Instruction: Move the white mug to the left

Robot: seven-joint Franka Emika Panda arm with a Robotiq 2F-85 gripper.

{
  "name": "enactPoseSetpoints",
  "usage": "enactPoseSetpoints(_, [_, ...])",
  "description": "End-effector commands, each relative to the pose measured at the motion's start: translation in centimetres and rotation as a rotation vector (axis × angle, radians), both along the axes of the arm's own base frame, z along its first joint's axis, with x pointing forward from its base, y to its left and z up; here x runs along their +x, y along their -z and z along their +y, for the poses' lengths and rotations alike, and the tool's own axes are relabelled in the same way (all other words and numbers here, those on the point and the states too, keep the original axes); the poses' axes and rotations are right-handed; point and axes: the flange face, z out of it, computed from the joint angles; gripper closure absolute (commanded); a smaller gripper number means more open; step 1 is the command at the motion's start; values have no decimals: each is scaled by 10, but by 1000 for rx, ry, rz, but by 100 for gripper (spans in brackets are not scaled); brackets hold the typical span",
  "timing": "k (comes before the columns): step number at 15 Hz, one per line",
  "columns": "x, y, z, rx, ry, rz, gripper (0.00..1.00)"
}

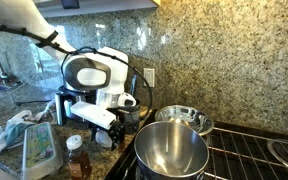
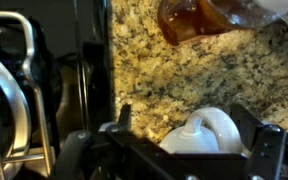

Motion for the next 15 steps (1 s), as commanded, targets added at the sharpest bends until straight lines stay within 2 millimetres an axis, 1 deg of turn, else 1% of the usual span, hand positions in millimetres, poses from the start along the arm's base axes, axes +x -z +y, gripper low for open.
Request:
enactPoseSetpoints(1, [2,-11,9,23,-43,7,0])
enactPoseSetpoints(4, [-1,-11,14,26,-61,7,0])
enactPoseSetpoints(12, [-7,-23,20,10,-63,-11,1])
enactPoseSetpoints(13, [-8,-24,21,11,-65,-13,13])
enactPoseSetpoints(15, [-9,-27,22,11,-72,-18,30])
